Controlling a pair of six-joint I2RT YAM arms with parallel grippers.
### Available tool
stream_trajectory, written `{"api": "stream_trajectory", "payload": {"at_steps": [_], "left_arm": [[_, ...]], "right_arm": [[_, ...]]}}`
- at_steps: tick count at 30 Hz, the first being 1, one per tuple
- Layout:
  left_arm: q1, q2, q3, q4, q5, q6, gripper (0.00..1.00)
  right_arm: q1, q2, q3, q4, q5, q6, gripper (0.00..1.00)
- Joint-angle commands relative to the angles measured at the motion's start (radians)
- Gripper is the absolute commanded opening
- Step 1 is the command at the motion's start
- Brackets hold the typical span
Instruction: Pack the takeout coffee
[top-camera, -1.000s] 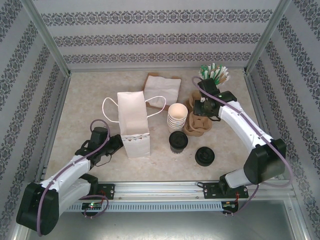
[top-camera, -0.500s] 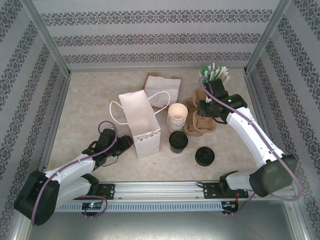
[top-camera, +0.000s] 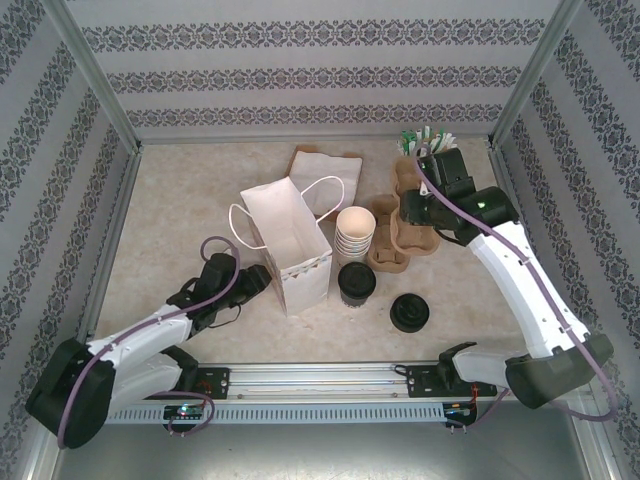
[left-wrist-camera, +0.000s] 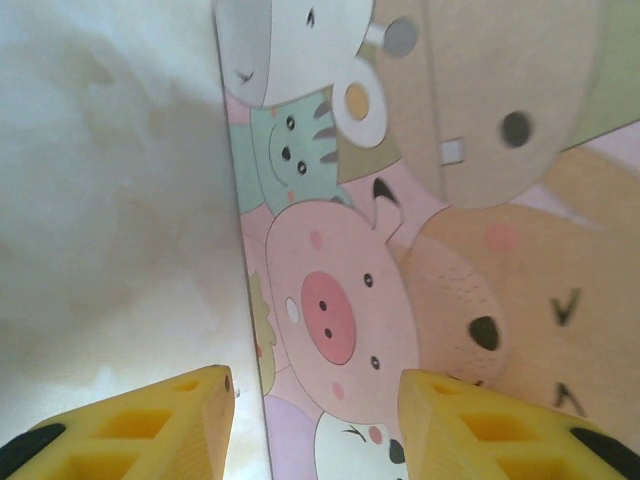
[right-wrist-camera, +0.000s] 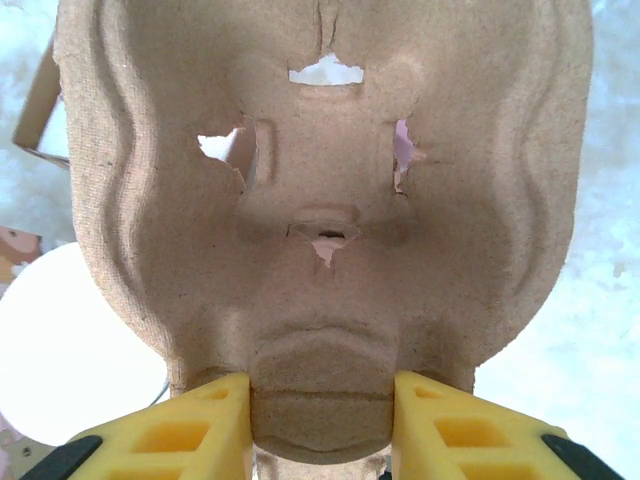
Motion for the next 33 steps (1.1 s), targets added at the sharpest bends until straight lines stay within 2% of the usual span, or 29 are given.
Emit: {"api": "stream_trajectory", "payload": {"at_steps": [1, 5, 12, 19, 27, 33], "left_arm": [[-0.011, -0.05, 0.034, -0.102, -0.074, 0.067, 0.48], [-0.011, -0.1, 0.077, -0.207, -0.139, 0.127, 0.48], [-0.006, -0.154, 0.186, -0.368, -0.254, 0.279, 0.5], [0.007, -0.157, 0.236, -0.388, -0.278, 0.31, 0.54], [0.014, -0.187, 0.28, -0.441, -0.299, 0.355, 0.53], [0.013, -0.249, 0.336, -0.52, -0.388, 0.437, 0.56]], "right_arm": [[0.038, -0.017, 0.089, -0.056, 0.056, -0.022, 0.36], [0.101, -0.005, 0.176, -0.079, 0.077, -0.015, 0.36], [0.278, 0.044, 0.322, -0.072, 0.148, 0.01, 0.36], [0.448, 0.139, 0.441, -0.005, 0.172, 0.017, 0.36], [0.565, 0.281, 0.553, 0.08, 0.165, 0.009, 0.36], [0.611, 0.371, 0.574, 0.14, 0.181, 0.02, 0.36]]}}
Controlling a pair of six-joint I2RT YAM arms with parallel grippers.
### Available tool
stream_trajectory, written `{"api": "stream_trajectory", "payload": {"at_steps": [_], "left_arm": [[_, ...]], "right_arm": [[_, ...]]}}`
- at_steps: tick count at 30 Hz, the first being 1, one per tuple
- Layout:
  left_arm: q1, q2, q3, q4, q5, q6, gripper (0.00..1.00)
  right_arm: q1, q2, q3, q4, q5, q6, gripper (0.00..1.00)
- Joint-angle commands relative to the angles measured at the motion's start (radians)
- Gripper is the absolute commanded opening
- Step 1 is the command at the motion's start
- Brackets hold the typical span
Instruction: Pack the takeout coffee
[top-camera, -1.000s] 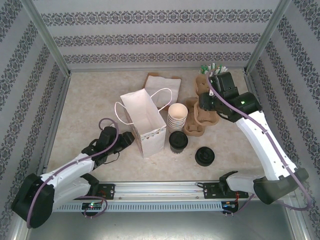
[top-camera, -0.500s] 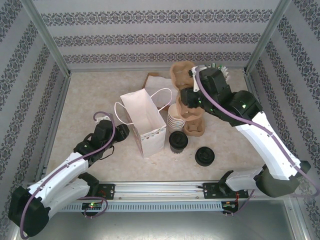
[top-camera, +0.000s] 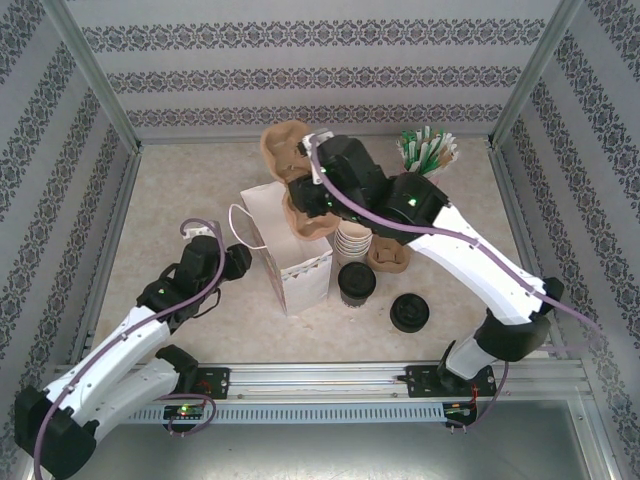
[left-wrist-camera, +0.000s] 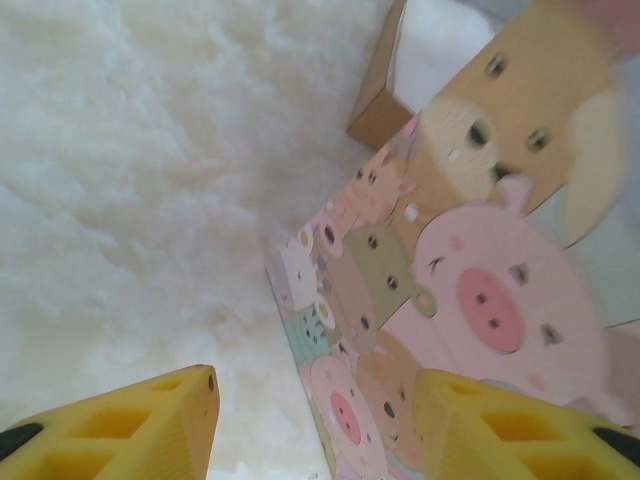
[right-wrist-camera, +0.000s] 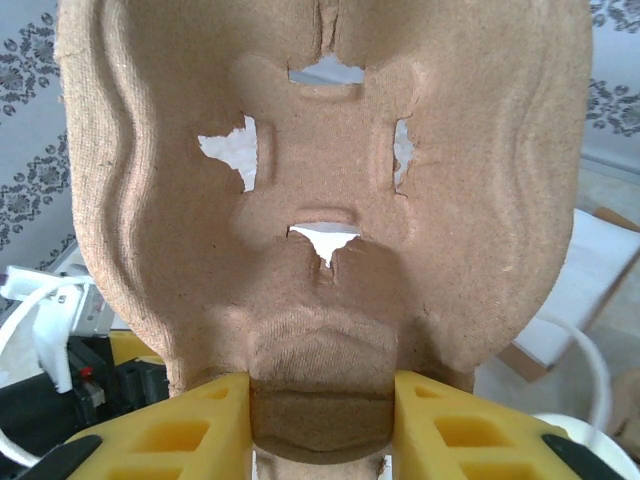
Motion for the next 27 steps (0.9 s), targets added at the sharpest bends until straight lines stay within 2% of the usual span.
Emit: {"api": "stream_trajectory", "payload": {"at_steps": [1, 12, 18, 21, 27], "left_arm": [[0.006, -0.044, 0.045, -0.078, -0.077, 0.083, 0.56], [0.006, -0.058, 0.136, -0.125, -0.151, 0.205, 0.58], [0.03, -0.047, 0.197, -0.132, -0.151, 0.26, 0.67], [0.074, -0.032, 0.238, -0.139, -0.104, 0.275, 0.7], [0.212, 0.022, 0.33, -0.164, 0.099, 0.294, 0.73]], "right_arm": [[0.021, 0.034, 0.02, 0.06, 0.044, 0.009, 0.36], [0.06, 0.071, -0.066, 0.088, 0.07, 0.071, 0.36], [0.071, 0.063, -0.124, 0.085, 0.072, 0.098, 0.36], [0.074, 0.061, -0.137, 0.075, 0.081, 0.102, 0.36], [0.075, 0.058, -0.15, 0.062, 0.081, 0.104, 0.36]]}}
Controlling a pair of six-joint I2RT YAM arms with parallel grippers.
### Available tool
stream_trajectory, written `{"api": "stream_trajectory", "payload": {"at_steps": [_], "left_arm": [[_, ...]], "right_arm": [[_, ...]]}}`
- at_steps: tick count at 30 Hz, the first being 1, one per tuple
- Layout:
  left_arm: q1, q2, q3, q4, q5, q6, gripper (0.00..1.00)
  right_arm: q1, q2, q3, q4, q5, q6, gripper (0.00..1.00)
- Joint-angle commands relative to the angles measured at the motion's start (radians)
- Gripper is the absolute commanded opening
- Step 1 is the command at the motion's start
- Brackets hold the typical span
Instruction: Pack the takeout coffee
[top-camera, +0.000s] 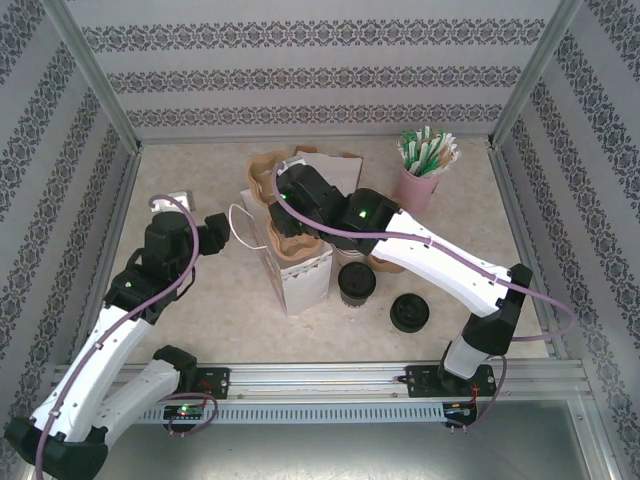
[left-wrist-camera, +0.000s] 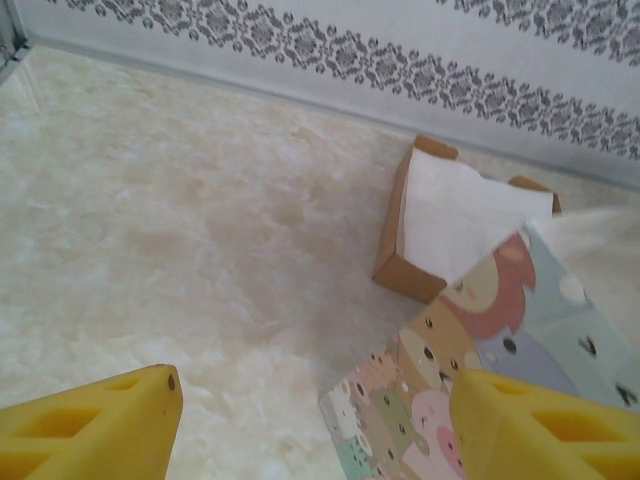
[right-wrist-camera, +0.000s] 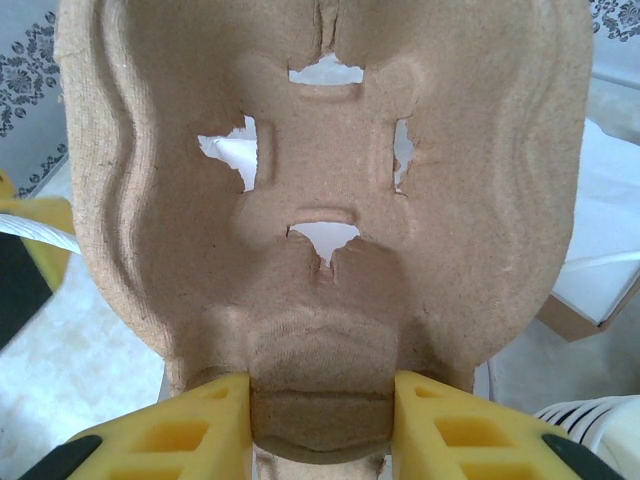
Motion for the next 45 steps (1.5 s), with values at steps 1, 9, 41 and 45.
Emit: {"api": "stream_trajectory", "payload": {"at_steps": [1, 9, 41, 45], "left_arm": [[0.065, 0.04, 0.079, -0.051, 0.145, 0.054, 0.74], [0.163, 0.224, 0.291, -0.134, 0.392, 0.107, 0.78], [0.178, 0.355, 0.458, -0.227, 0.419, 0.157, 0.77], [0.178, 0.369, 0.471, -0.238, 0.439, 0.164, 0.77]], "right_arm": [[0.012, -0.007, -0.015, -0.006, 0.023, 0.017, 0.36], [0.012, 0.007, -0.019, -0.016, 0.025, 0.019, 0.36], [0.012, 0.078, -0.018, -0.076, -0.033, 0.05, 0.36], [0.012, 0.089, -0.012, -0.092, -0.035, 0.051, 0.35]]}}
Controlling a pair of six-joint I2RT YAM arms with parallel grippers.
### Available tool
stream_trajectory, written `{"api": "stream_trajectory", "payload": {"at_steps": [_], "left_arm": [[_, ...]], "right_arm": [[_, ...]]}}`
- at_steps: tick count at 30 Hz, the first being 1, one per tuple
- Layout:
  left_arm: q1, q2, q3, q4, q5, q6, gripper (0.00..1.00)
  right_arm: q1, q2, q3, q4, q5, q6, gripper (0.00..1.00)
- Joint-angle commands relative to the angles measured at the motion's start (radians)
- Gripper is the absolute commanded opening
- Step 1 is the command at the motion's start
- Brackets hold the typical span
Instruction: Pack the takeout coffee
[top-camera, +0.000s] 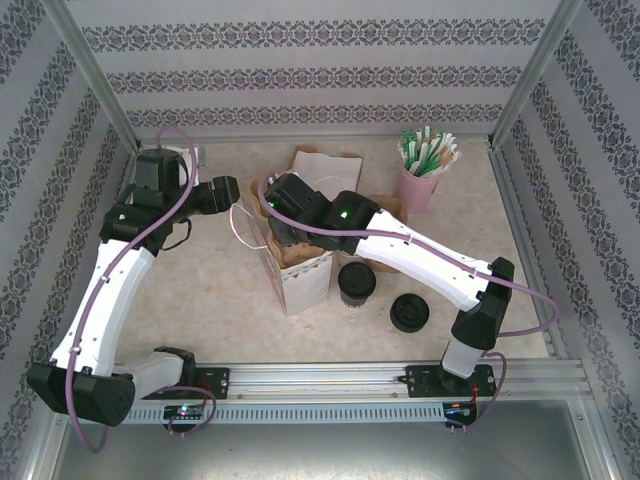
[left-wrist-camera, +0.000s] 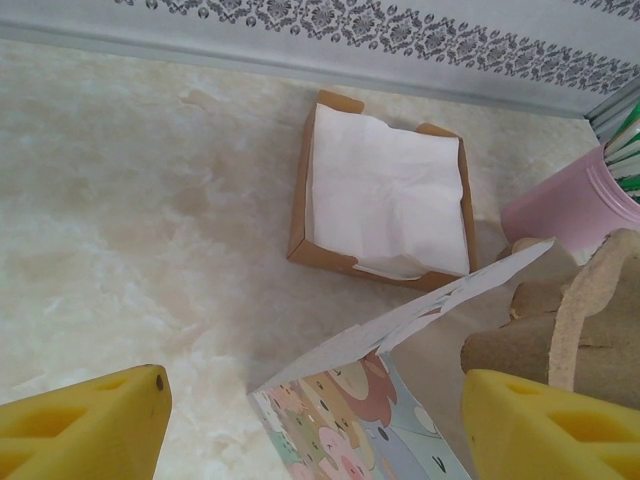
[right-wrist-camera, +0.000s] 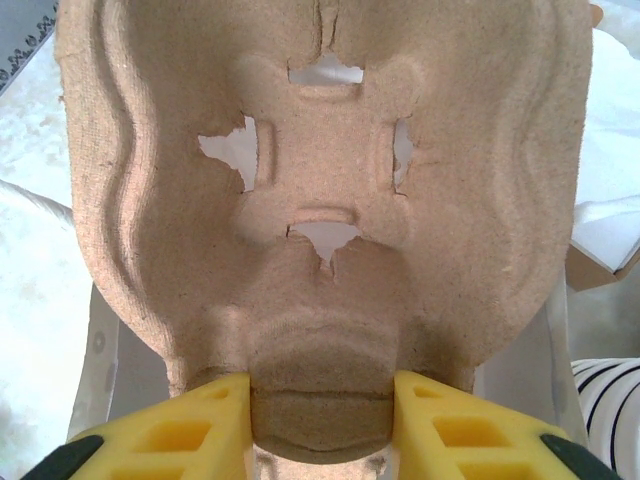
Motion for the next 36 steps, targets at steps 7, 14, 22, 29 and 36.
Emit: {"api": "stream_trajectory", "payload": {"at_steps": [7, 14, 22, 29, 36], "left_arm": [[0.011, 0.045, 0.091, -0.065, 0.031, 0.036, 0.76], [0.012, 0.097, 0.145, -0.087, 0.012, 0.058, 0.76], [0.012, 0.185, 0.245, -0.15, 0.098, 0.1, 0.74], [0.011, 0.241, 0.275, -0.22, 0.152, 0.146, 0.67], [0.012, 0.289, 0.266, -0.248, 0.152, 0.163, 0.64]], "right_arm": [[0.012, 0.054, 0.02, -0.045, -0.017, 0.016, 0.36], [0.011, 0.087, 0.05, -0.068, -0.034, 0.014, 0.36], [0.011, 0.102, 0.061, -0.089, -0.043, 0.012, 0.36], [0.01, 0.082, 0.054, -0.083, -0.044, 0.012, 0.36], [0.011, 0.08, 0.045, -0.088, -0.04, 0.003, 0.36]]}}
